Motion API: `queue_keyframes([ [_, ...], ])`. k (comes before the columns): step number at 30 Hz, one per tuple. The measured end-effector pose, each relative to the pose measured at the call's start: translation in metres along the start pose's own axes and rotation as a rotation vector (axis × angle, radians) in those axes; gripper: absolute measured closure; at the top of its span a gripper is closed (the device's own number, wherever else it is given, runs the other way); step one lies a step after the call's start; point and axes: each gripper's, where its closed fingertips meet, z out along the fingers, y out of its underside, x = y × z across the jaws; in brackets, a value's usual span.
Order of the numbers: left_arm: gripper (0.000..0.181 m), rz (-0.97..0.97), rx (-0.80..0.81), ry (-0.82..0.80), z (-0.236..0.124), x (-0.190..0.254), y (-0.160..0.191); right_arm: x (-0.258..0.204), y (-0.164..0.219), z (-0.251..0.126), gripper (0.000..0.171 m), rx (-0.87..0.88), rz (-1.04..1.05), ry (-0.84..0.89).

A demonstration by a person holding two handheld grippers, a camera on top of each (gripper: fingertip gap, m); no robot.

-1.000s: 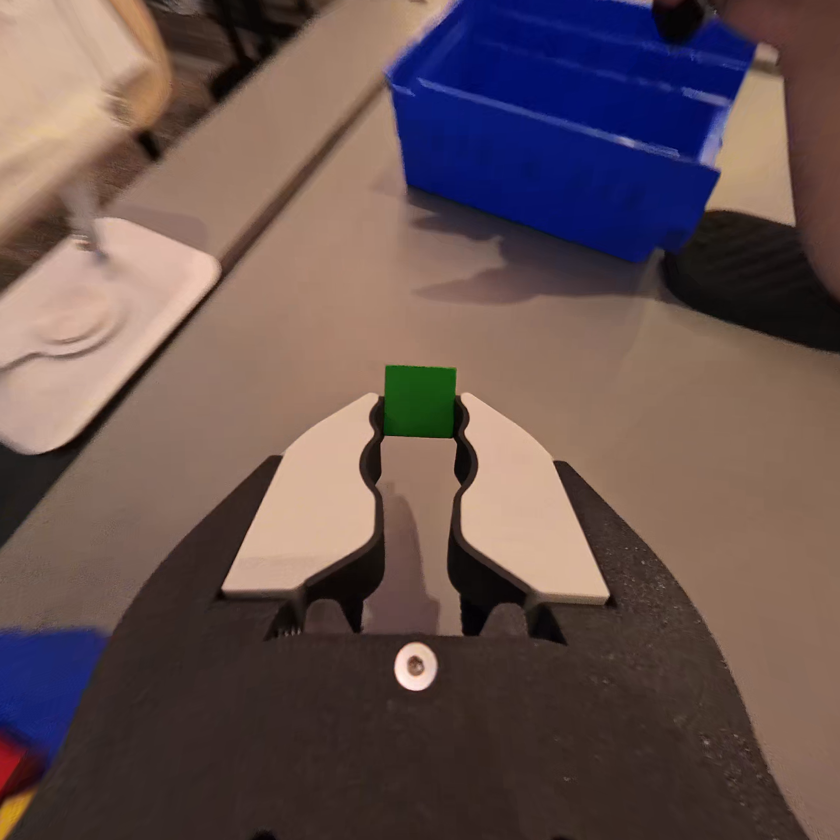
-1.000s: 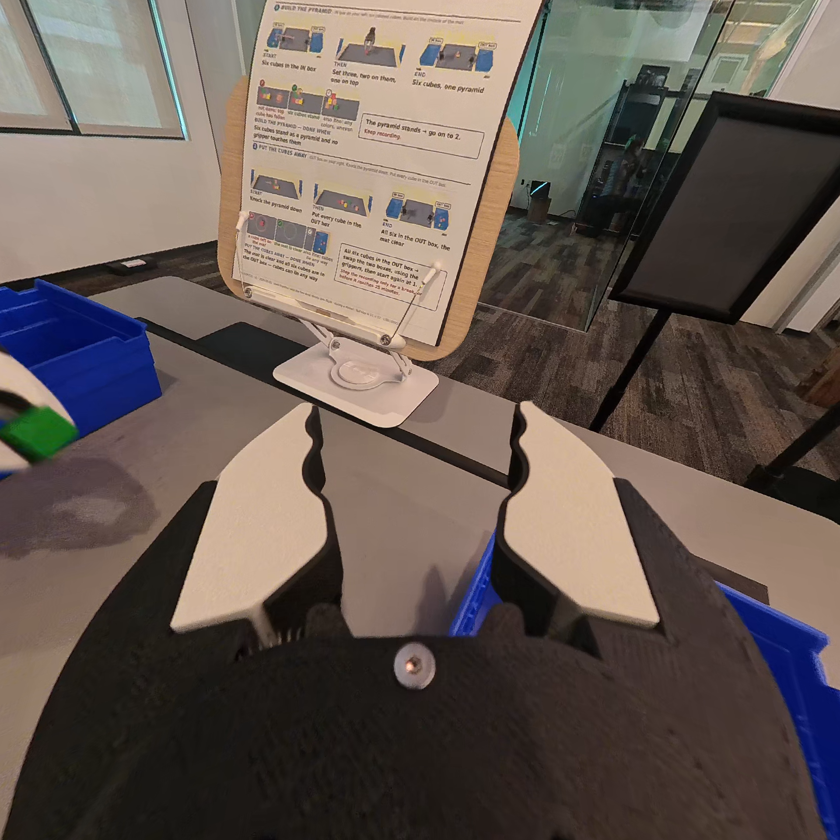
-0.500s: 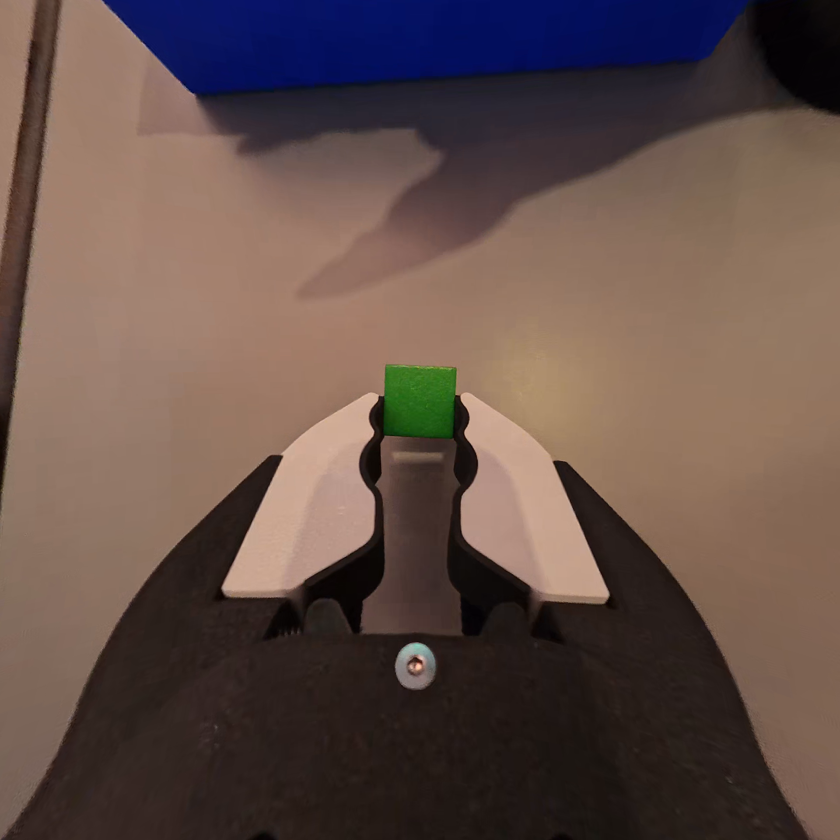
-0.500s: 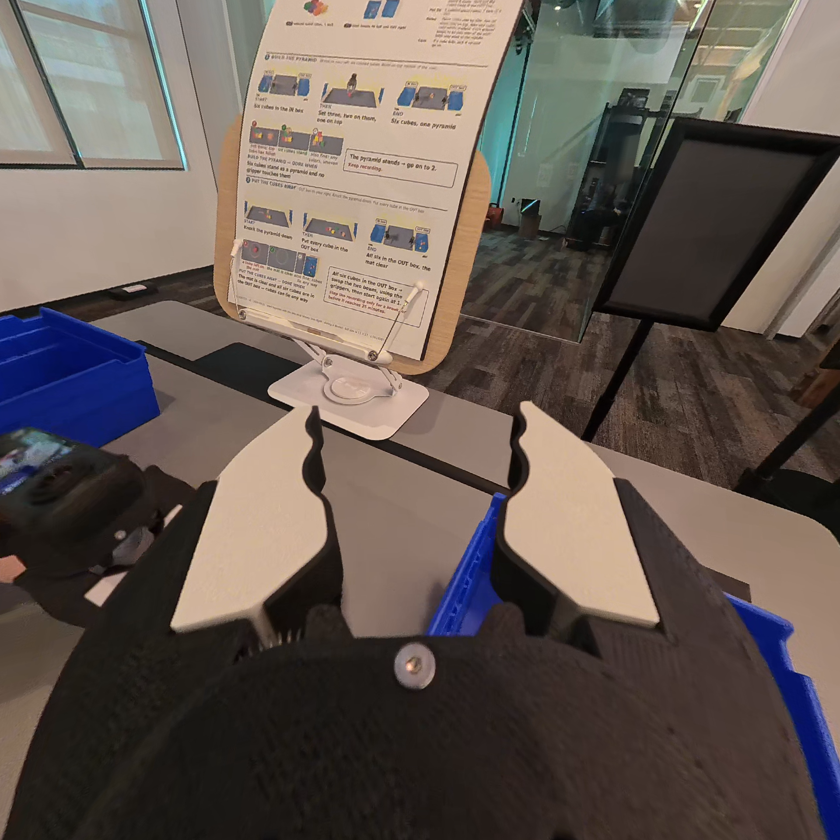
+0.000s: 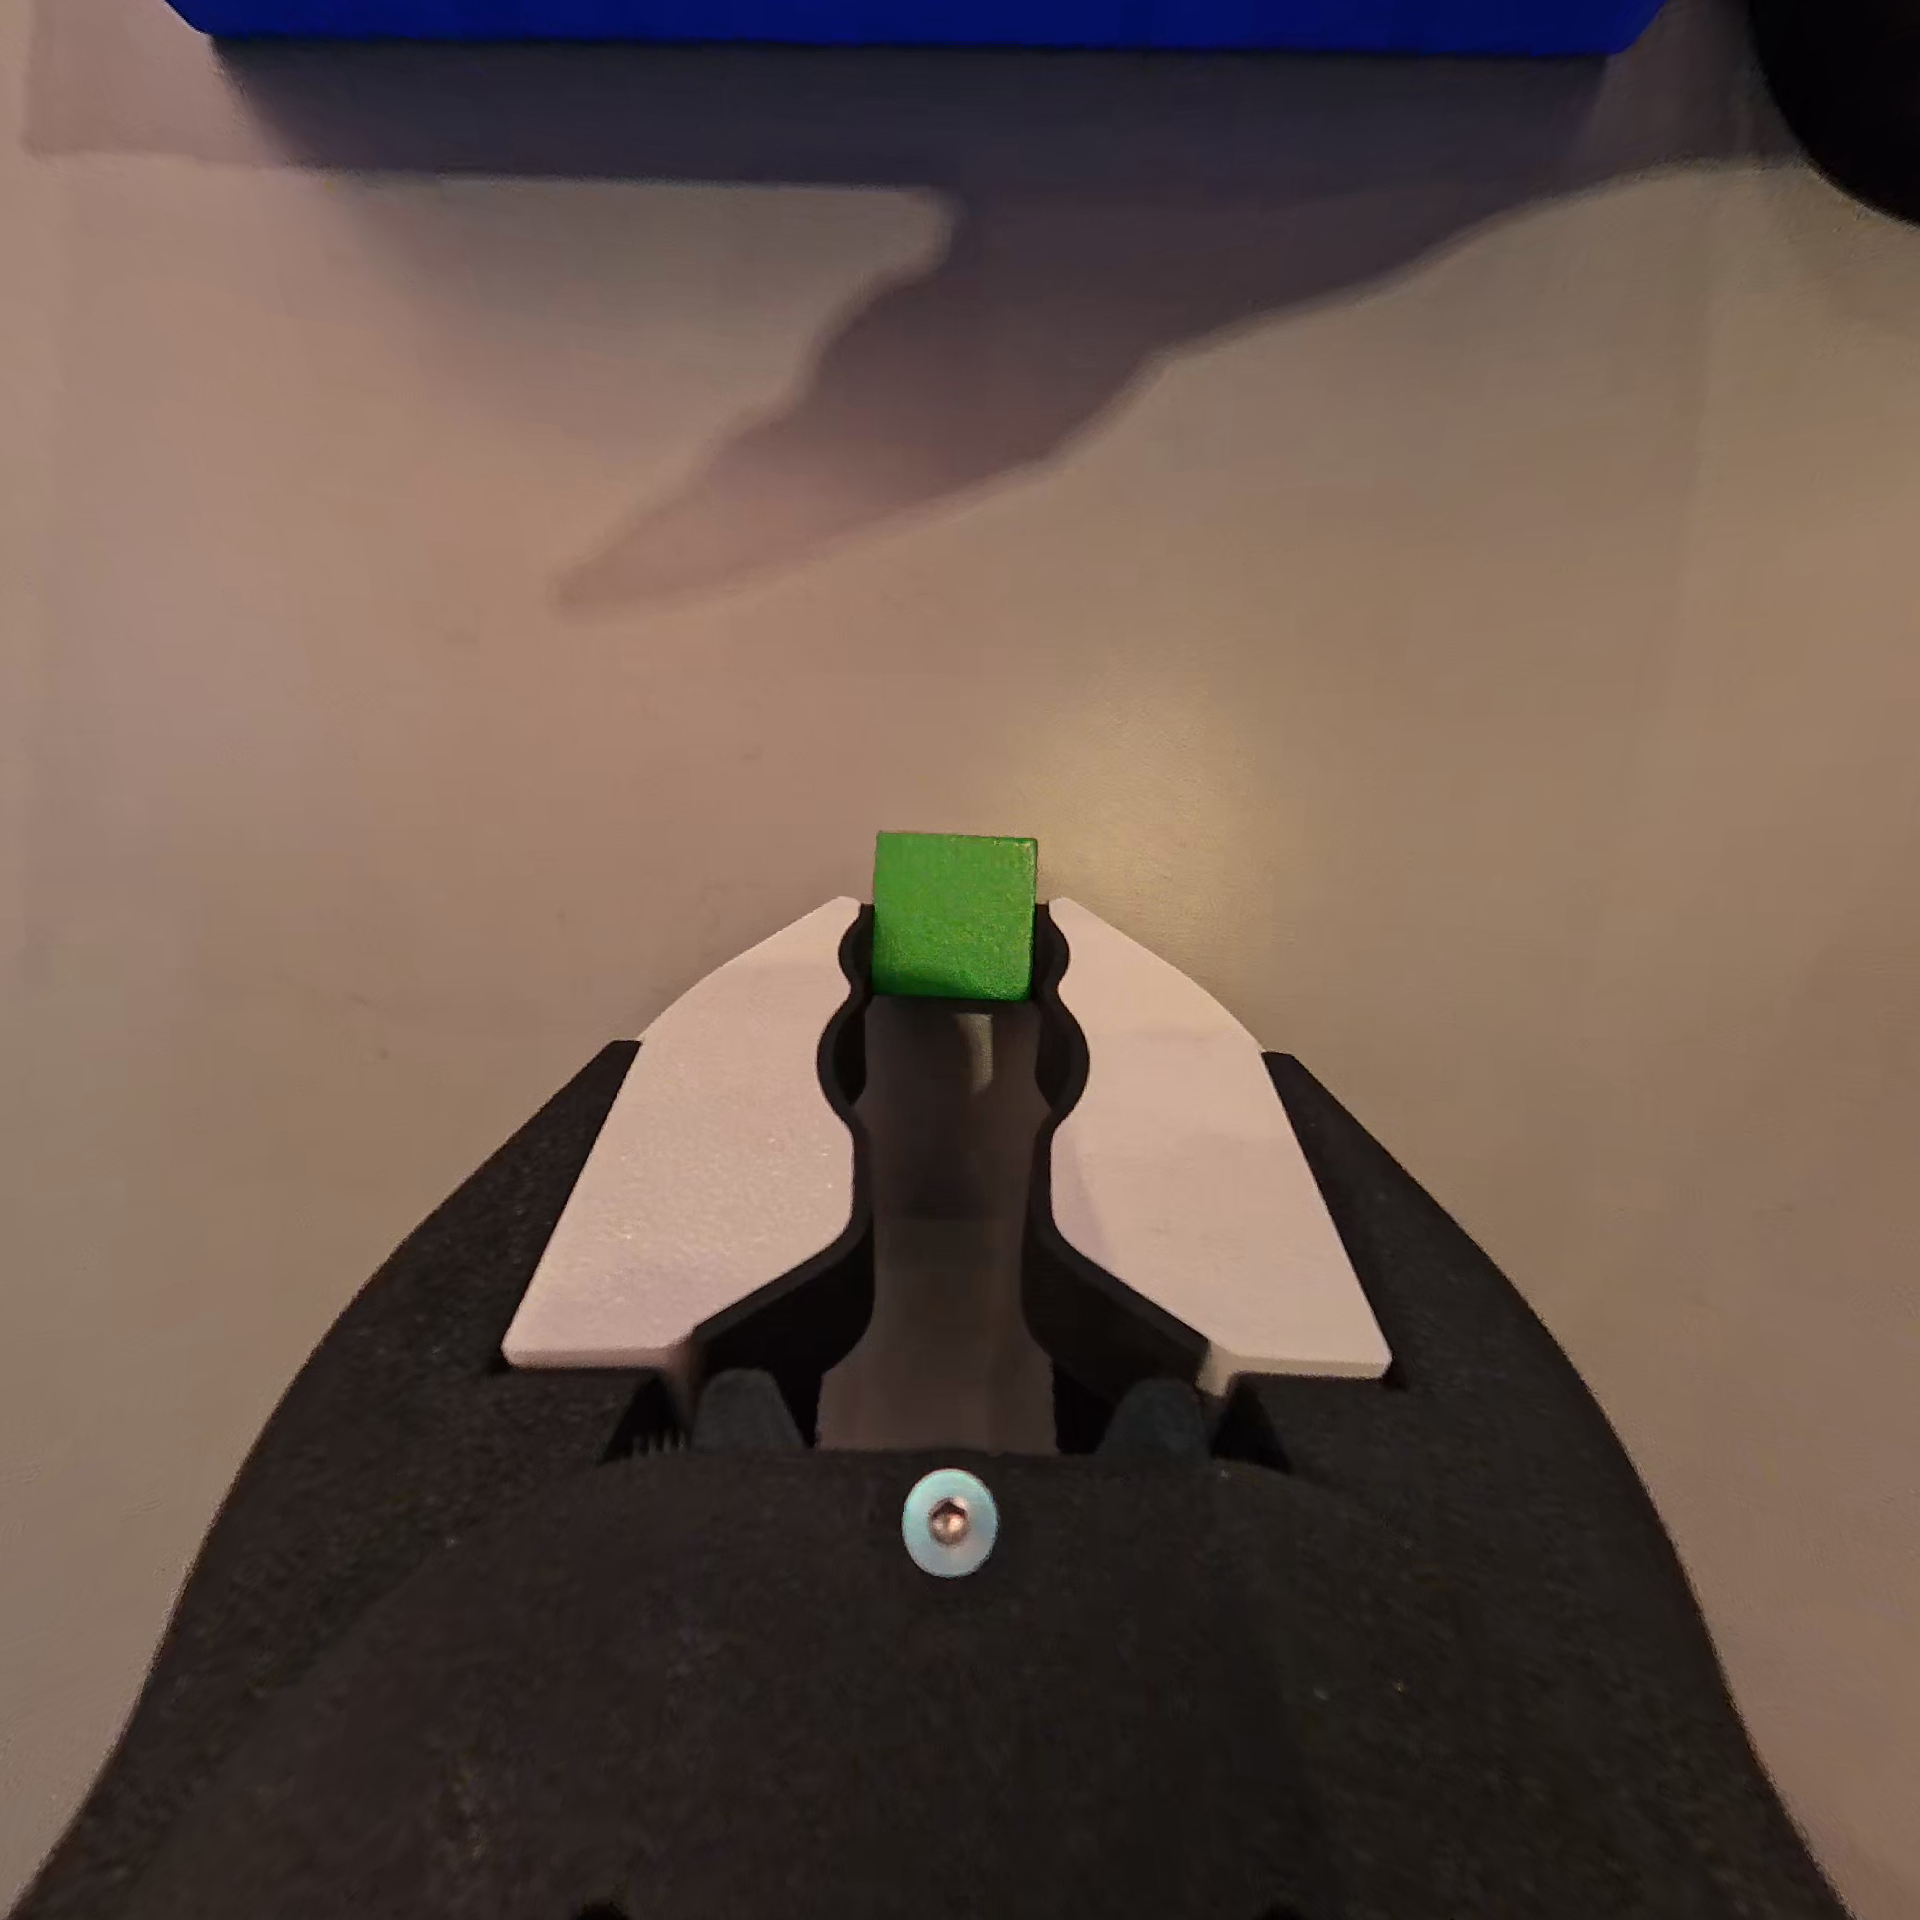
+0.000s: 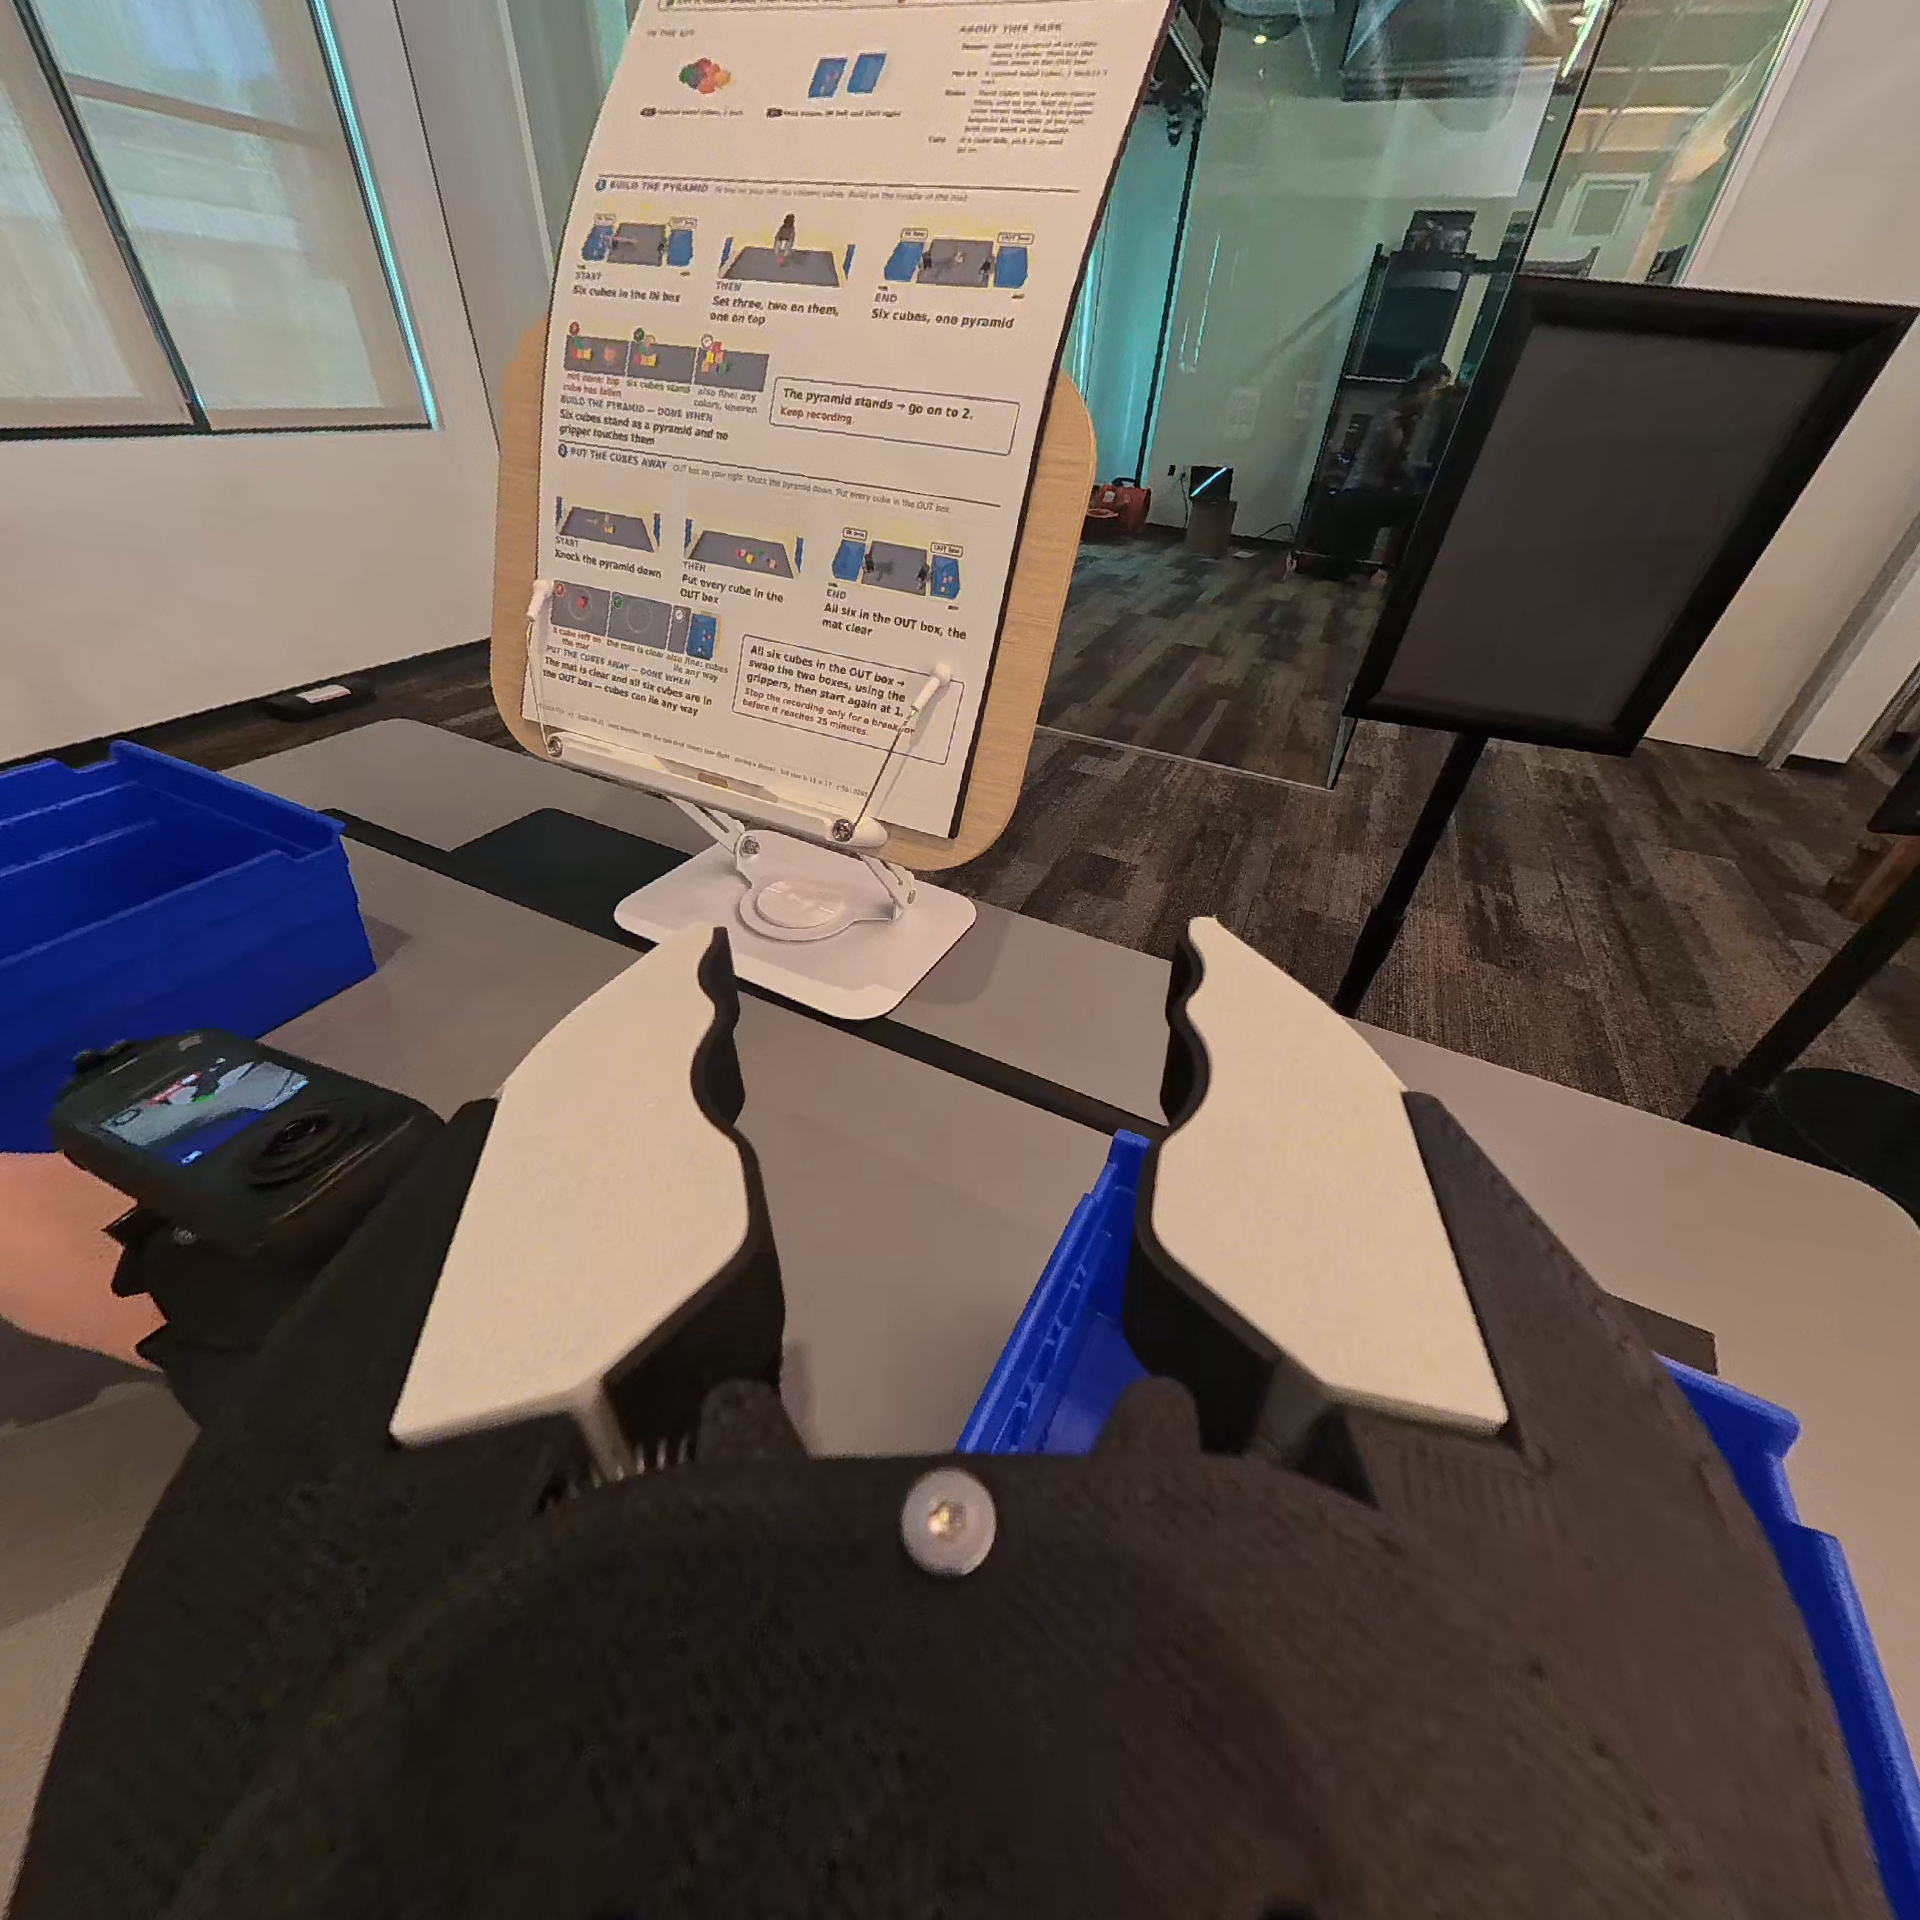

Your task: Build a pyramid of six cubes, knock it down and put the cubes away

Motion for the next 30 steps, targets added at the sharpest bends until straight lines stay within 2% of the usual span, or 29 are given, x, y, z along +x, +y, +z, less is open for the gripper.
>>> queue_keyframes([
  [2,0.136,0.006,0.014,-0.033,-0.004,-0.005,-0.002,0.001,0.001,0.000,0.090,-0.002,0.008,0.003],
  [5,0.135,-0.012,0.086,-0.053,-0.038,-0.009,-0.016,0.000,0.002,-0.001,0.090,0.000,0.030,-0.014],
  [8,0.133,-0.017,0.167,-0.175,-0.113,-0.018,-0.030,0.000,0.001,-0.002,0.090,0.009,0.036,-0.019],
  [10,0.134,-0.062,0.195,-0.335,-0.175,-0.035,-0.020,0.001,-0.001,-0.003,0.090,0.011,0.033,-0.016],
  [13,0.136,-0.264,0.161,-0.624,-0.265,-0.071,0.040,-0.001,-0.005,-0.004,0.090,0.023,0.034,-0.023],
  [16,0.130,-0.614,0.073,-0.810,-0.317,-0.097,0.141,-0.005,-0.006,-0.002,0.090,0.026,0.023,-0.024],
  [19,0.129,-0.921,0.075,-0.825,-0.313,-0.105,0.223,-0.011,-0.006,0.000,0.090,0.020,0.012,-0.029],
  [21,0.129,-1.107,0.113,-0.724,-0.285,-0.101,0.253,-0.011,-0.005,0.000,0.090,0.017,0.006,-0.026],
  [23,0.121,-1.219,0.118,-0.684,-0.261,-0.100,0.272,-0.010,-0.005,0.000,0.090,0.019,0.004,-0.019],
  [25,0.116,-1.273,0.076,-0.721,-0.248,-0.105,0.288,-0.005,-0.004,-0.001,0.090,0.019,0.014,-0.013],
  [30,0.116,-1.361,0.008,-0.777,-0.232,-0.119,0.308,0.005,0.000,-0.002,0.090,0.019,0.044,-0.002],
])
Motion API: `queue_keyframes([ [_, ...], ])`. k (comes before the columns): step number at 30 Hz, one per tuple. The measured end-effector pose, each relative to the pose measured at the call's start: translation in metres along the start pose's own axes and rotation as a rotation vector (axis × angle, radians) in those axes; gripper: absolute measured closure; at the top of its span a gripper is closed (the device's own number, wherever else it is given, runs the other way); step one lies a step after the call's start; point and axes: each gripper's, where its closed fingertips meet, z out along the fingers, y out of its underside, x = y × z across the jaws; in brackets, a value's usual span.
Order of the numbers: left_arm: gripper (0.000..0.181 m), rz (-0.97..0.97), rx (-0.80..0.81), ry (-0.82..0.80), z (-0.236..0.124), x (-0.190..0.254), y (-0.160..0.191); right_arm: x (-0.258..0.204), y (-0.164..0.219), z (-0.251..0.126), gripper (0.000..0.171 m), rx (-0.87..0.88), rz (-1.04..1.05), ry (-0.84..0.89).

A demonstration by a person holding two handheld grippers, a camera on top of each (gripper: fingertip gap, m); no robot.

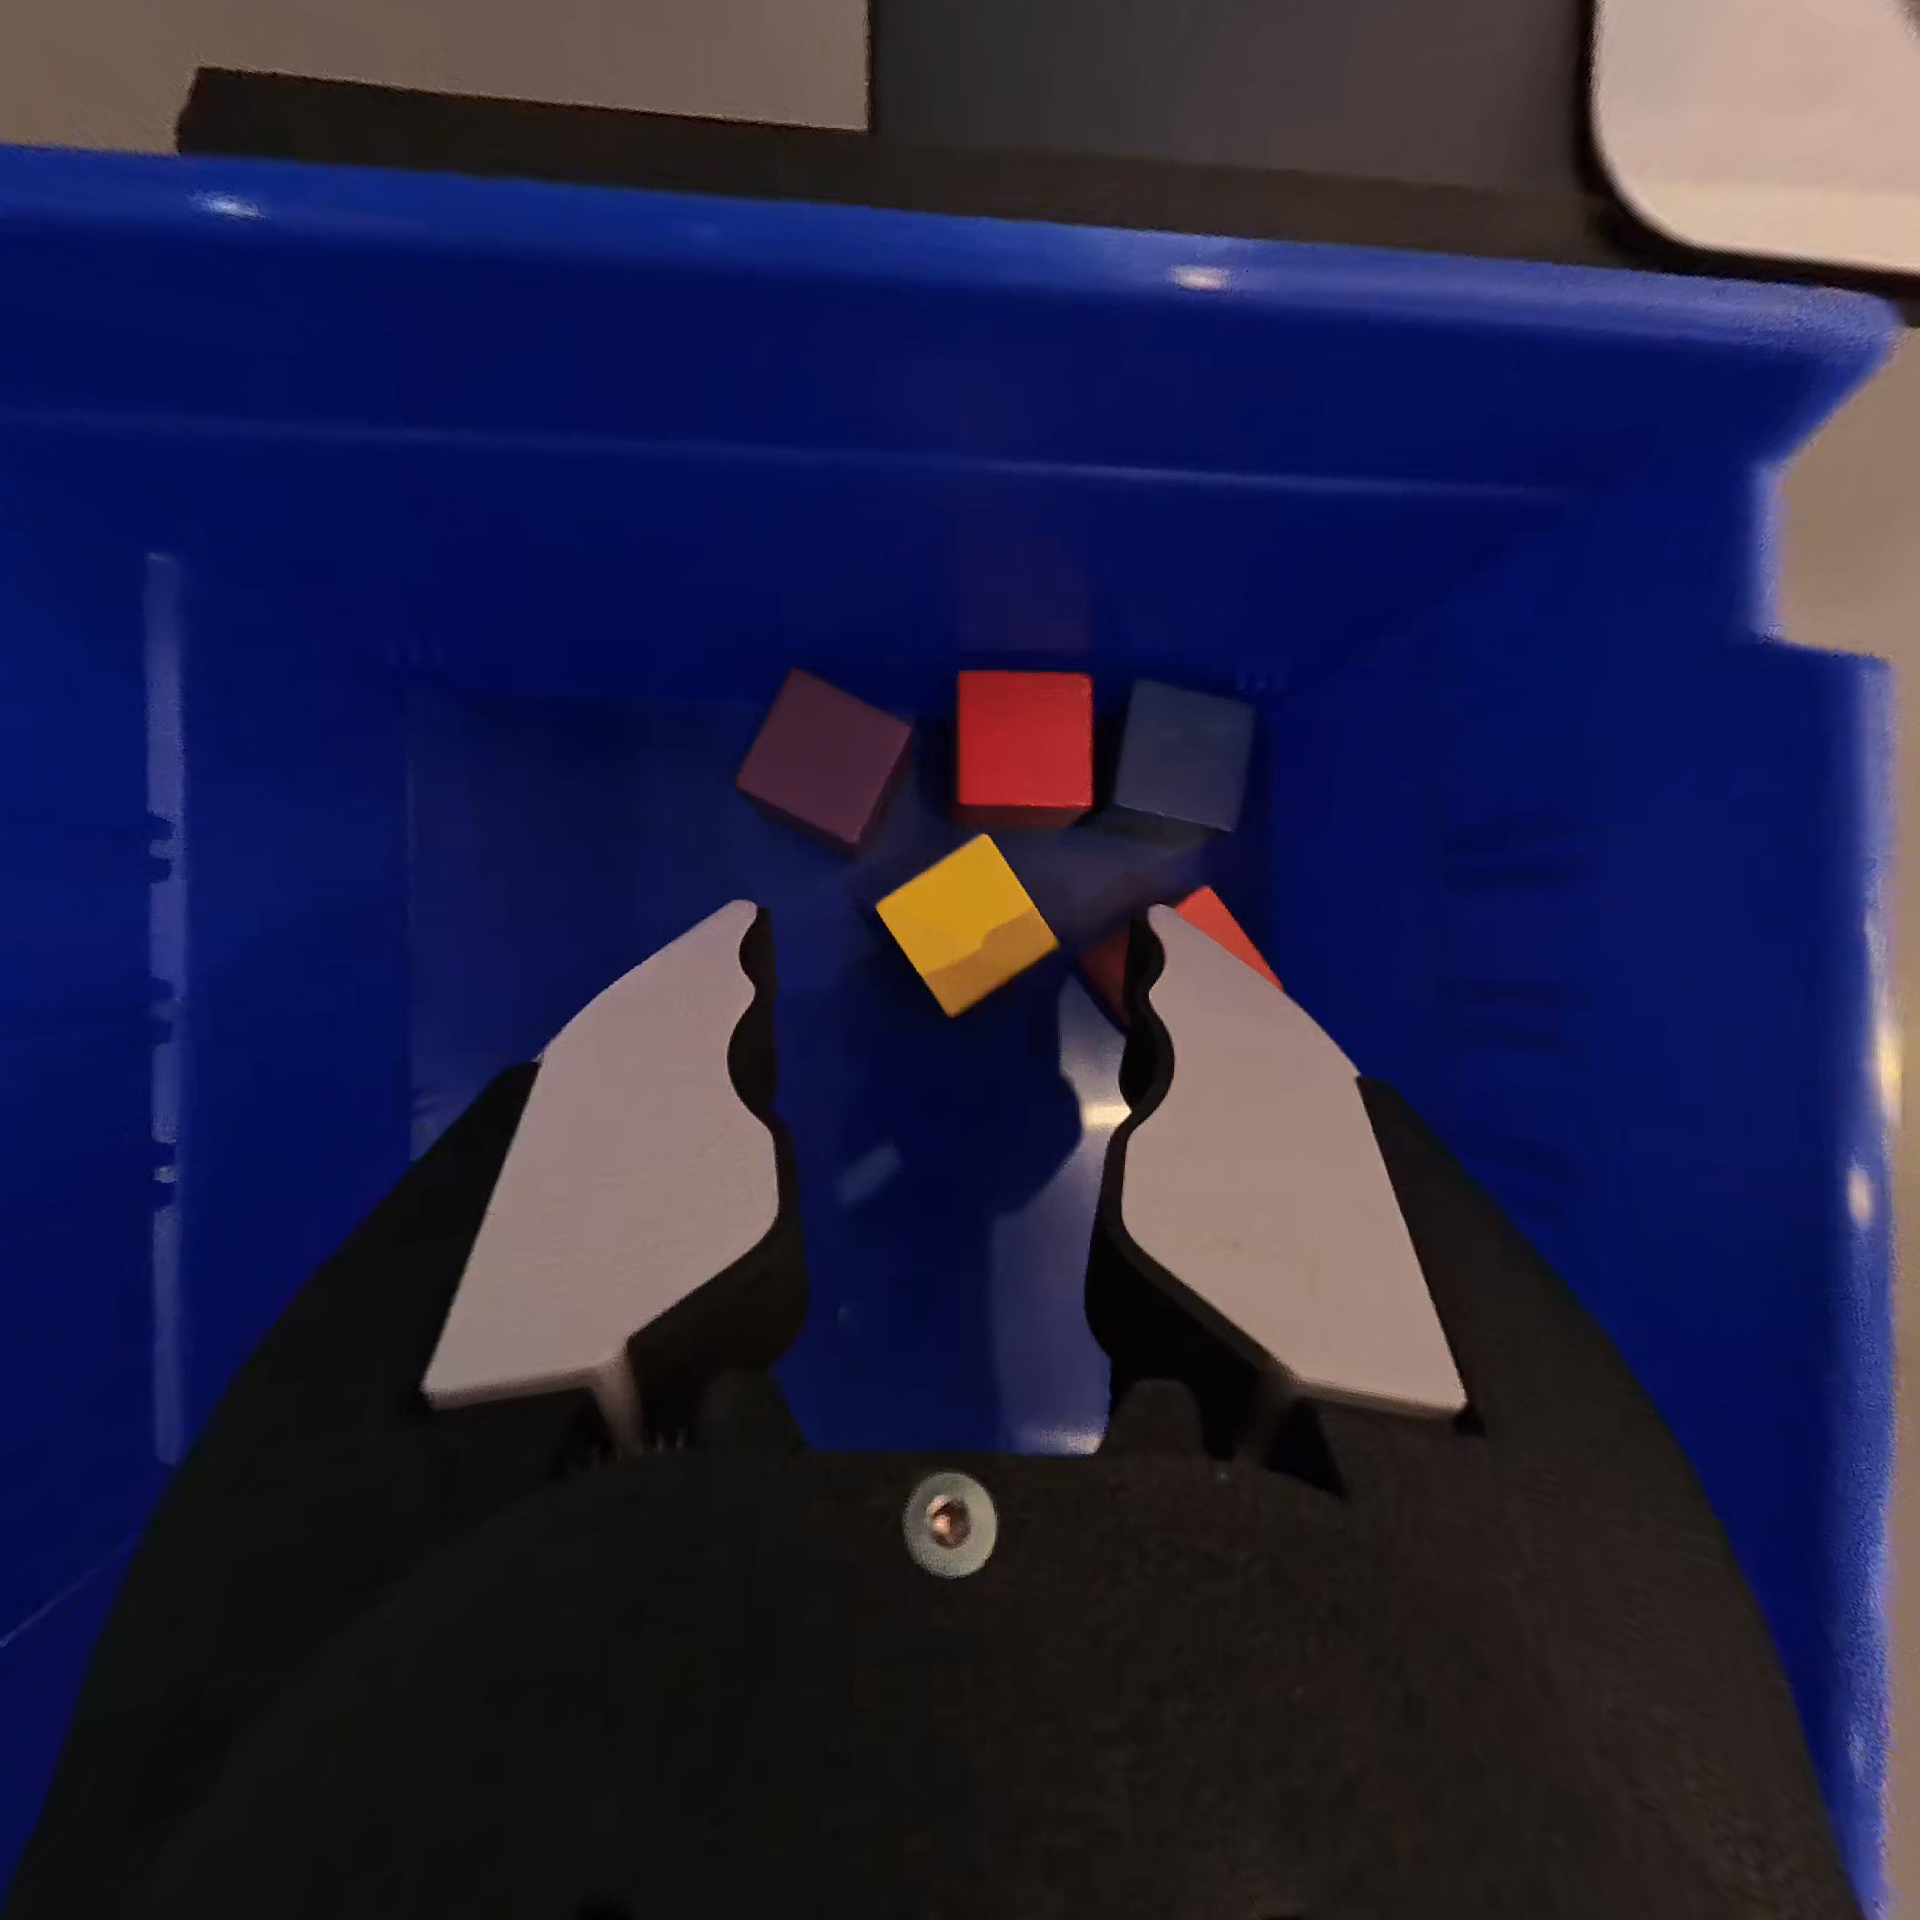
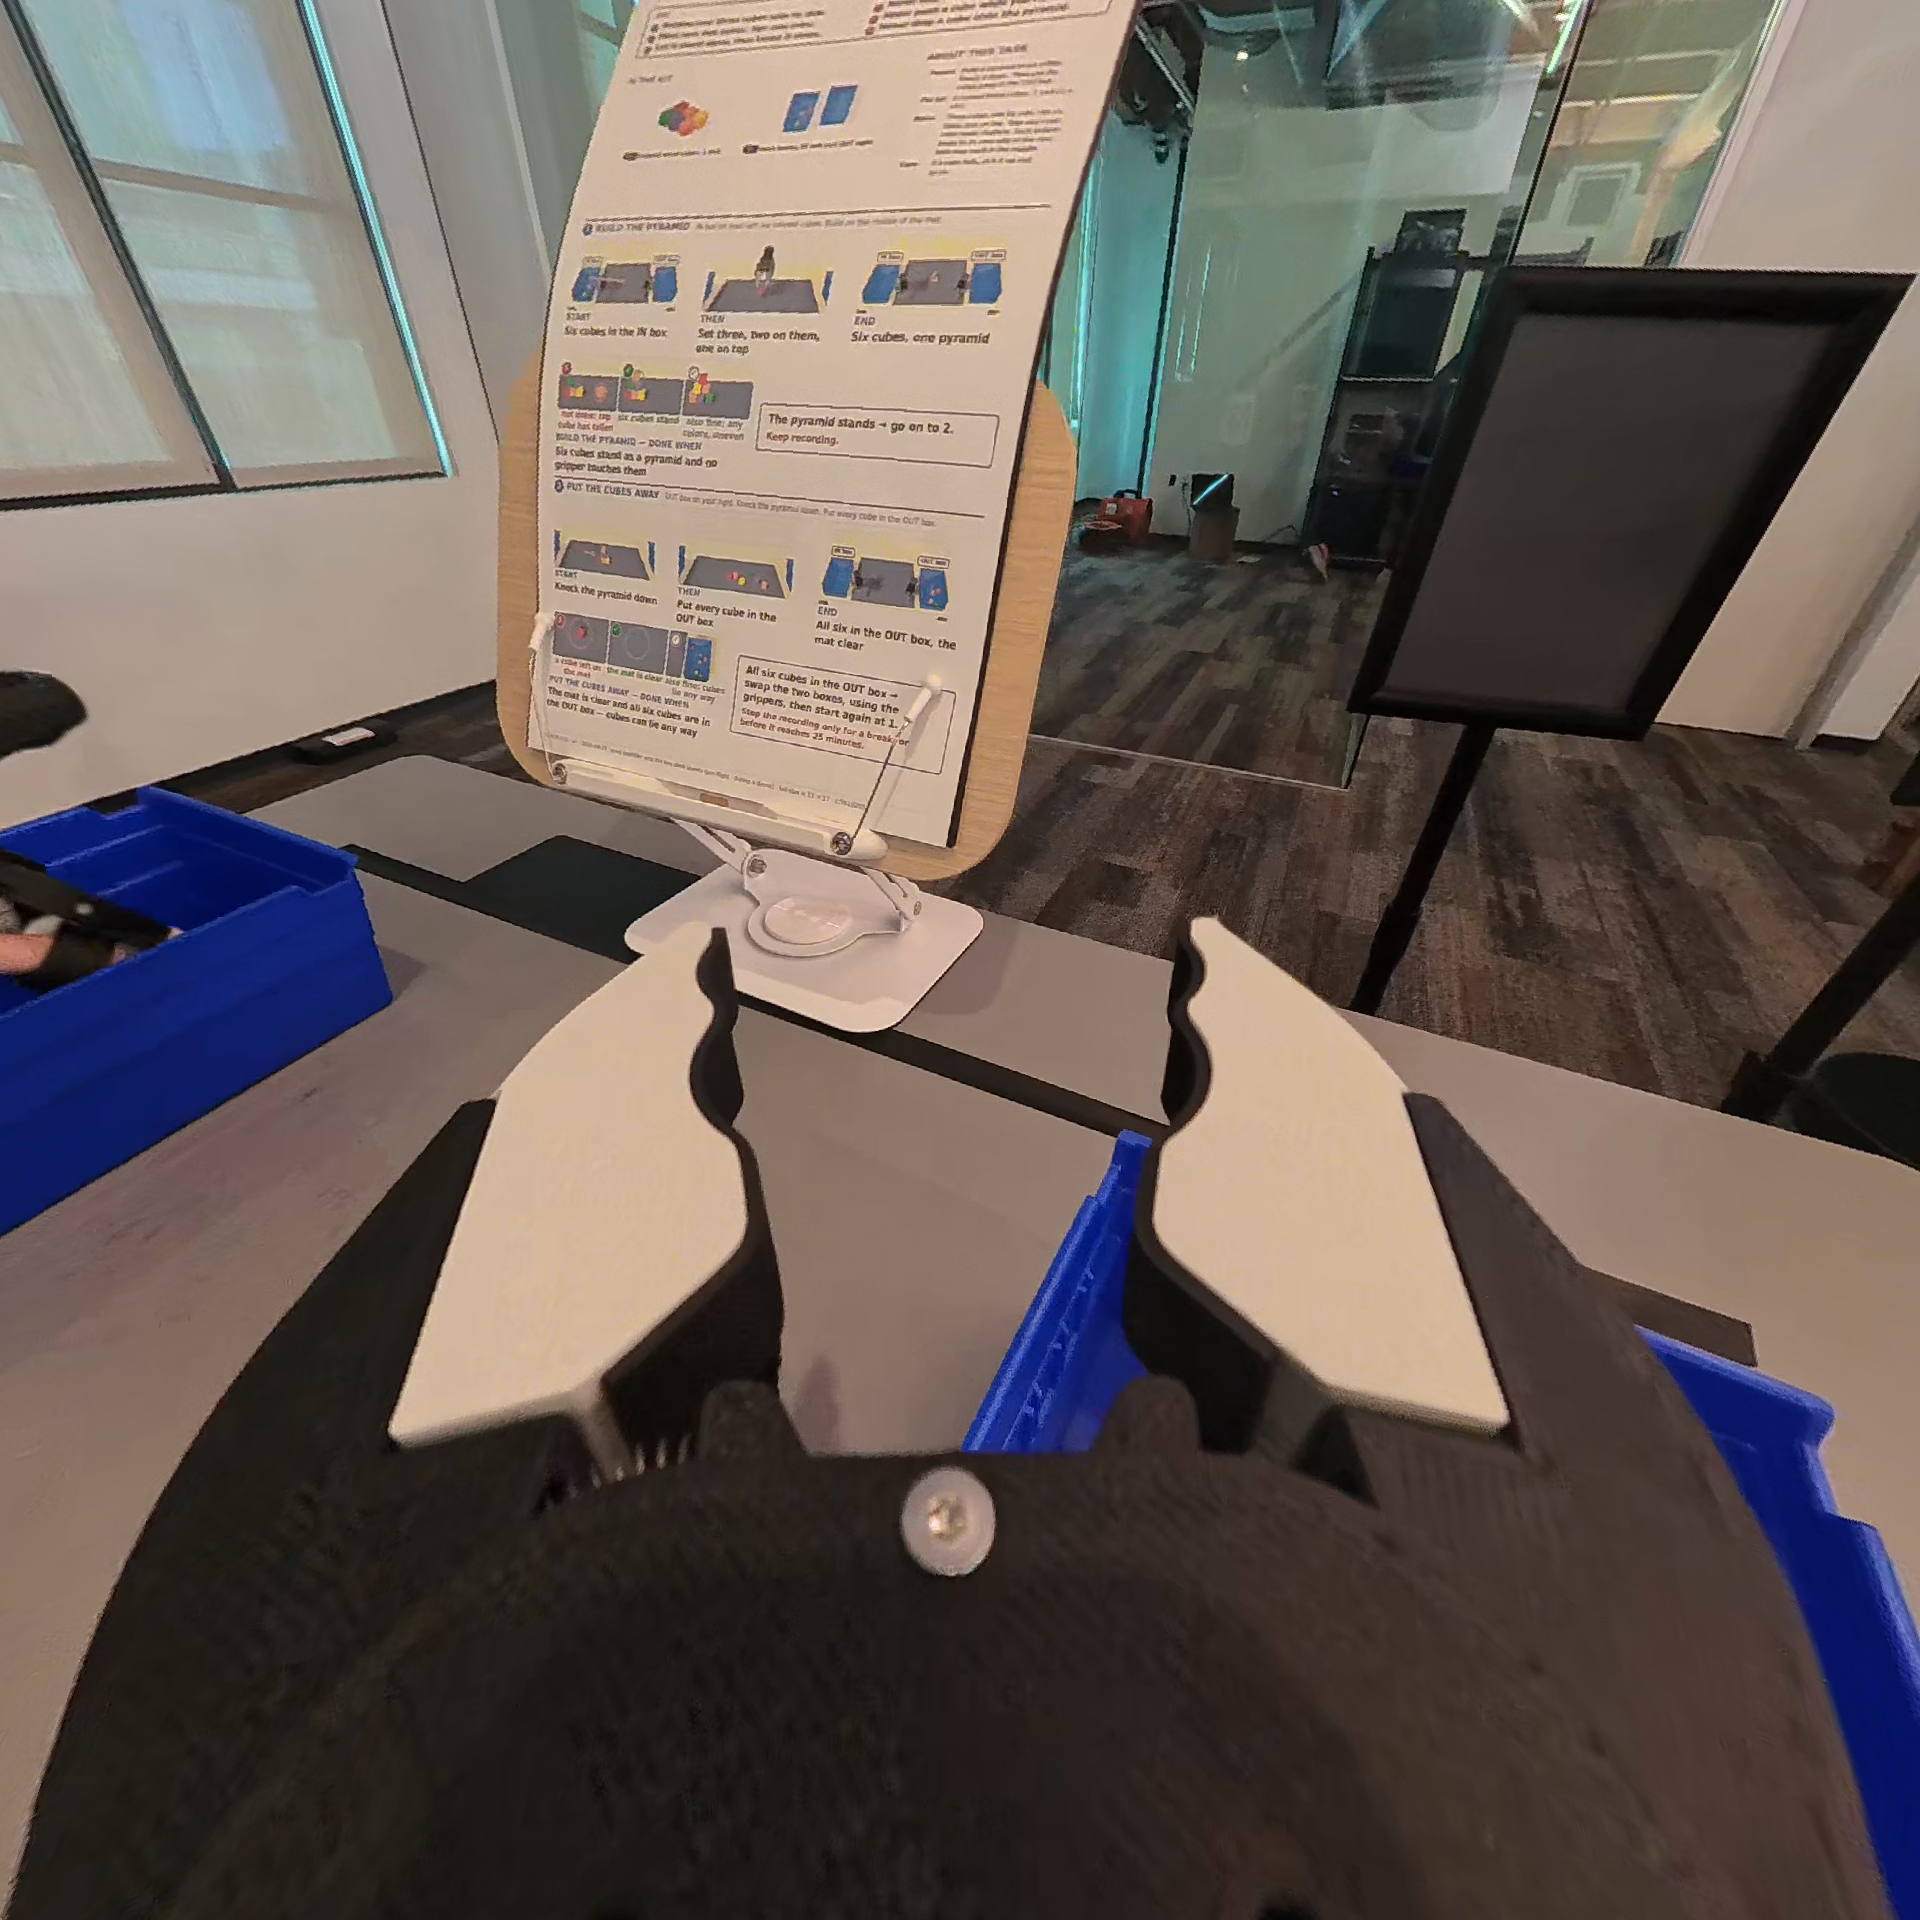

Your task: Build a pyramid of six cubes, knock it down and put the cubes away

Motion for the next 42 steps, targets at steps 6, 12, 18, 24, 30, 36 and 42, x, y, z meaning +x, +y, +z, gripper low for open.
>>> queue_keyframes([
  [6,0.119,-0.030,-0.052,-0.094,0.011,-0.013,0.000,0.000,0.000,0.000,0.090,-0.002,-0.008,0.004],
  [12,0.120,-0.011,-0.130,-0.132,0.014,-0.018,0.009,-0.001,0.001,0.002,0.090,-0.004,-0.011,-0.001],
  [18,0.138,-0.013,-0.178,-0.148,0.016,-0.030,0.018,0.001,-0.003,-0.001,0.090,0.010,-0.011,0.004],
  [24,0.152,0.036,-0.140,-0.069,0.005,-0.030,0.015,0.004,-0.005,-0.003,0.090,0.019,-0.003,0.006],
  [30,0.152,0.184,0.120,0.031,-0.078,0.000,-0.043,0.005,-0.007,-0.004,0.091,0.031,0.000,0.008],
  [36,0.152,0.641,0.315,0.527,-0.176,0.182,-0.038,0.000,-0.008,-0.001,0.091,0.041,-0.013,-0.002],
  [42,0.152,1.053,0.141,0.811,-0.134,0.311,0.071,-0.009,-0.009,-0.001,0.091,0.043,-0.032,-0.030],
])
